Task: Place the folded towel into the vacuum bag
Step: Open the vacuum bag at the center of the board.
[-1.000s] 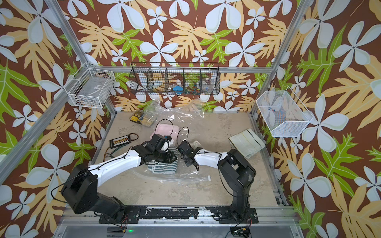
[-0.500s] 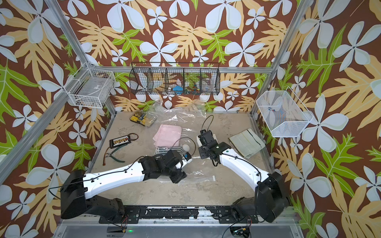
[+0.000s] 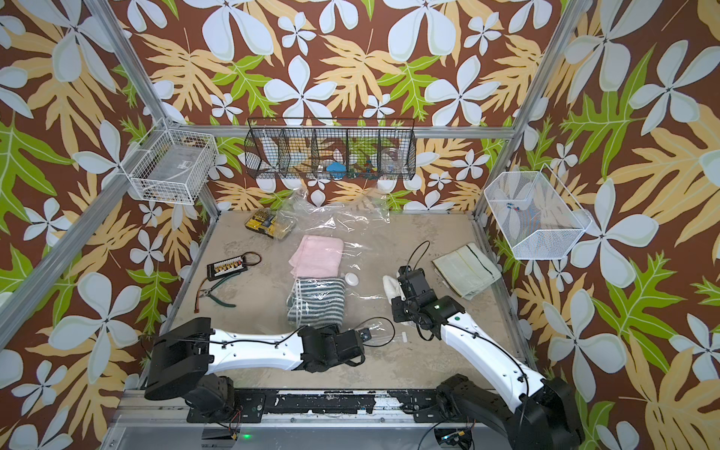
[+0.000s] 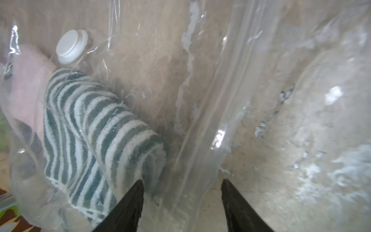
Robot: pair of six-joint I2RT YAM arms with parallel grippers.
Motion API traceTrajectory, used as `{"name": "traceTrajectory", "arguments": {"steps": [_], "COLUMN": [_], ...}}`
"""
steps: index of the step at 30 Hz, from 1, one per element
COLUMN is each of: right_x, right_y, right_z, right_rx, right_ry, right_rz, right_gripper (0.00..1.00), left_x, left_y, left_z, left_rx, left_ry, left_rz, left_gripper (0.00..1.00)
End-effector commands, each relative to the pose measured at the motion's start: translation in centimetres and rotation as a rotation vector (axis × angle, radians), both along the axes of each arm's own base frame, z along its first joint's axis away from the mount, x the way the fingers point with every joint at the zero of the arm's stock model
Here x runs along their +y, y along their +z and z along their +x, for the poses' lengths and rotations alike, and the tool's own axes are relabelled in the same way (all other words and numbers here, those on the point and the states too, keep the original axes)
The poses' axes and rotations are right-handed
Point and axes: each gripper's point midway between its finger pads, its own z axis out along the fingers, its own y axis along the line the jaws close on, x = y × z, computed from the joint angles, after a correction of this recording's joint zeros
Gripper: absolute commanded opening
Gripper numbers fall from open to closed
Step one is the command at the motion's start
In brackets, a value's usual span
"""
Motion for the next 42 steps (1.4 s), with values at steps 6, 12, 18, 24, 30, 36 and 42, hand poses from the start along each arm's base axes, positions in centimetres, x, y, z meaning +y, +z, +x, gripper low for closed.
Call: {"name": "traceTrajectory", "arguments": {"steps": [6,12,18,24,30,36,42], "right_x": [0.5,1.9,5.1,10.9,14.2,15.7,15.0], "right_y": [1.1,1.8,2.7,4.0,2.2,3.6,2.8], "right_z": [-0.4,-2.9,-7.5,-12.4,-13.5,-14.5,-16.3], "right_rx": [-0.015,0.028,0.051,0.026,0.054,0.036,0.058], "right_ry": [-0.010,0.029,0.104,0.321,0.420,0.494,0.539], "right_rz": [0.064,0.130,0.117,0.184,0.182,0.272,0.254], "right_gripper": [0.19,0.18,0.15,0.12,0.10,0.09,0.08], "left_x": [-0.3,-1.9,-2.8,-3.2,-4.0,-4.0,-4.5], "left_y": [2.4,6.7,9.8,13.2,16.6,15.4,16.9], "left_z": [2.6,3.1,3.7,5.7,7.0,7.4,9.1], "left_rx": [-0.215,-0.257,-0.164,-0.070,-0.014,0.029,0.049], "left_ry": [0.037,0.047,0.131,0.250,0.283,0.283,0.296], "left_rz": [-0.045,-0.174,-0.329,-0.523,-0.685,-0.673,-0.764], "left_gripper": [0.43,0.04,0.00,0.00,0.00,0.00,0.00]}}
